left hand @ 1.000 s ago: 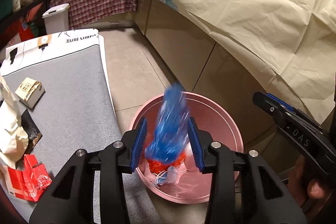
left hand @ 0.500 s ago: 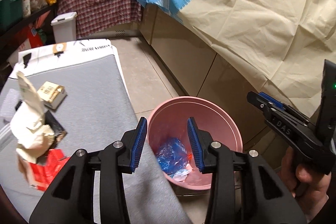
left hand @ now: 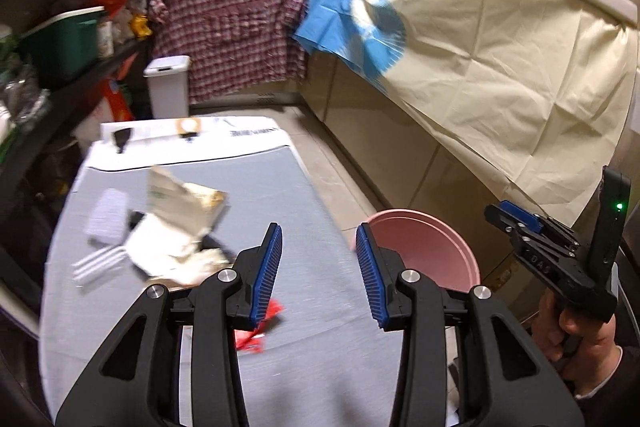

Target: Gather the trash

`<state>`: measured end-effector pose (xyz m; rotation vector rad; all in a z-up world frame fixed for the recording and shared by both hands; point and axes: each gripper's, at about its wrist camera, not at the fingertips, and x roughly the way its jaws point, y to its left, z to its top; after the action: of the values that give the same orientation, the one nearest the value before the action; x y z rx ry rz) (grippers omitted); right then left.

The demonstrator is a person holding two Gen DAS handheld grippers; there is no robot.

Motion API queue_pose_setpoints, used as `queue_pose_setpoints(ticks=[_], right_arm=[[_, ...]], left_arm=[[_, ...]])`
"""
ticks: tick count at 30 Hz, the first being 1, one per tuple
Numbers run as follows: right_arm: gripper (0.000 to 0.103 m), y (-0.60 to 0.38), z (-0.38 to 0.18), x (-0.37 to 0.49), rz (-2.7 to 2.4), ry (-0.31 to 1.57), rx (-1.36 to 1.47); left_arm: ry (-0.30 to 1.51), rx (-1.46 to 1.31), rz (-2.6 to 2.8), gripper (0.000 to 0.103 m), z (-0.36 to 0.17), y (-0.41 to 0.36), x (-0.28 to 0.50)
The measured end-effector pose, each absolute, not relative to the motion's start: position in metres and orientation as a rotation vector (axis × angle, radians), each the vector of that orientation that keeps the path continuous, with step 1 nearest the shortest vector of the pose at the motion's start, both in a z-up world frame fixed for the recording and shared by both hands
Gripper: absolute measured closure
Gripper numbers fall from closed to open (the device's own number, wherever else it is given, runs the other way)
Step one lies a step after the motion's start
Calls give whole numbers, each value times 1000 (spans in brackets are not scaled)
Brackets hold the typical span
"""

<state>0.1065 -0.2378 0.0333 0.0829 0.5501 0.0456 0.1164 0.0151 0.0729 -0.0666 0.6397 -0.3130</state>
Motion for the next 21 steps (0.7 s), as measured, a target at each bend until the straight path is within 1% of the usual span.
queue_pose_setpoints(ticks=[3, 5, 6, 11, 16, 21], right_arm=[[70, -225, 38, 103, 90, 547, 120], [70, -216, 38, 104, 116, 555, 144], [70, -211, 37, 106, 129, 561, 154], [76, -178, 28, 114, 208, 598, 186], [75, -129, 6, 128, 313, 667, 158], [74, -97, -17, 144, 370, 732, 153]], left_arm=[[627, -51, -282, 66, 78, 45, 110], [624, -46, -261, 71, 81, 66, 108], [623, -43, -248, 71, 82, 76, 108], [609, -32, -191, 74, 83, 114, 113], [637, -93, -134, 81, 59, 149, 119], [669, -128, -113, 81, 36, 161, 127]])
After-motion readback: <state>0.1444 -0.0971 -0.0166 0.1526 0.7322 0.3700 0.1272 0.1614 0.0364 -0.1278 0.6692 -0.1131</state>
